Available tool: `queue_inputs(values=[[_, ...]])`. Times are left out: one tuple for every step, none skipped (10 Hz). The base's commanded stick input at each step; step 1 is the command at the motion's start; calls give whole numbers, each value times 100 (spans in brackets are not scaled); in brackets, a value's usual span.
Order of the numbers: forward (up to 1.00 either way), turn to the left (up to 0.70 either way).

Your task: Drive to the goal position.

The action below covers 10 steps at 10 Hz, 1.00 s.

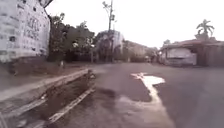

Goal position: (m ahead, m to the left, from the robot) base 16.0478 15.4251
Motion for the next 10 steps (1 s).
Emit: queue_inputs(values=[[100, 0], [100, 0], [100, 0], [100, 0], [100, 0], [100, 0], [100, 0], [100, 0], [100, 0], [100, 0]])
